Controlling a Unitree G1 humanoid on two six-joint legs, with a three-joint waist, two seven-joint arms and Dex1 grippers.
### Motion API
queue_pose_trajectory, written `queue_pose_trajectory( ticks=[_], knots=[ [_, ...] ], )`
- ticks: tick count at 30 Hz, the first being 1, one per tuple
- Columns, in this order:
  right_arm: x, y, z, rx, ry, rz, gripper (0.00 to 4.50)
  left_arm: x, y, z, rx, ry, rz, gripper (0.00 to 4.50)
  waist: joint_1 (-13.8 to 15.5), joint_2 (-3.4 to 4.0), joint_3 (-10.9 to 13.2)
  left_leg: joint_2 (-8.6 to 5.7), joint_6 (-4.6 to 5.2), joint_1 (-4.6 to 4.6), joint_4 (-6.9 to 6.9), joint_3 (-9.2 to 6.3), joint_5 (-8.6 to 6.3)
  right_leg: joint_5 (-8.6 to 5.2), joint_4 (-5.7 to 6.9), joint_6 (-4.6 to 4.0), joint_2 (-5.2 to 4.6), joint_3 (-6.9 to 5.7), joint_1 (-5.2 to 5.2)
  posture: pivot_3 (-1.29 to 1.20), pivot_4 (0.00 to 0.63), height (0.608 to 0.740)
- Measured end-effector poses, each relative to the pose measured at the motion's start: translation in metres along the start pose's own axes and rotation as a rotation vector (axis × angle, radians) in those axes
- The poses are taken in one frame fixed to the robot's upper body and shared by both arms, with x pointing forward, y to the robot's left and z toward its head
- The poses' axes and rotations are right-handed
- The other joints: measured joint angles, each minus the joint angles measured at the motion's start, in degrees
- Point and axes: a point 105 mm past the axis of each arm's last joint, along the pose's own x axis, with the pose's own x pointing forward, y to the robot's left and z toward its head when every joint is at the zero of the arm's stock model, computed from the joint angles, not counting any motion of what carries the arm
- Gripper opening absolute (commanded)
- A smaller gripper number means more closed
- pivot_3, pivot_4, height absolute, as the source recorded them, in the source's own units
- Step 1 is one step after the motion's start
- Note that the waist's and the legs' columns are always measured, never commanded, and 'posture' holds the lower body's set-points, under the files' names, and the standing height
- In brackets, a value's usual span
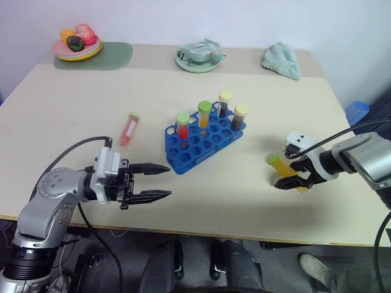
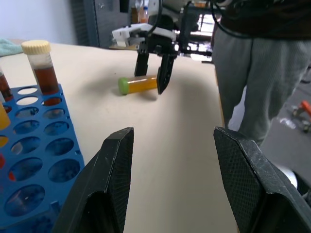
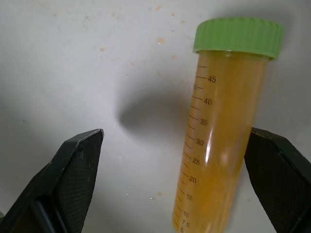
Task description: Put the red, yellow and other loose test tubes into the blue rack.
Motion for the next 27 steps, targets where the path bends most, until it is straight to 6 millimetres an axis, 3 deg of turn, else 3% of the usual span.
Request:
queue_pose_trajectory(
  ticks=[17,27],
  knots=[
    [0.005,-0.009,0.006,0.024,-0.027,-0.011,4.45,0.002,0.009,-0.006,0.0,0.016,0.024,2.64,-1.1,-0.02,0.0,0.04,0.14,-0.02,0.4,0.0,-0.1,0.11,0.01,0.02,-0.02,0.01,0.14,0.0,0.15,0.74],
    [0.003,-0.03,0.012,0.065,-0.021,-0.087,4.45,0.004,0.011,-0.005,0.002,-0.002,0.041,2.64,-1.0,-0.01,0.0,0.04,0.07,-0.07,0.43,0.01,-0.05,0.13,0.02,0.04,-0.02,0.0,0.12,0.0,0.15,0.74]
  ],
)
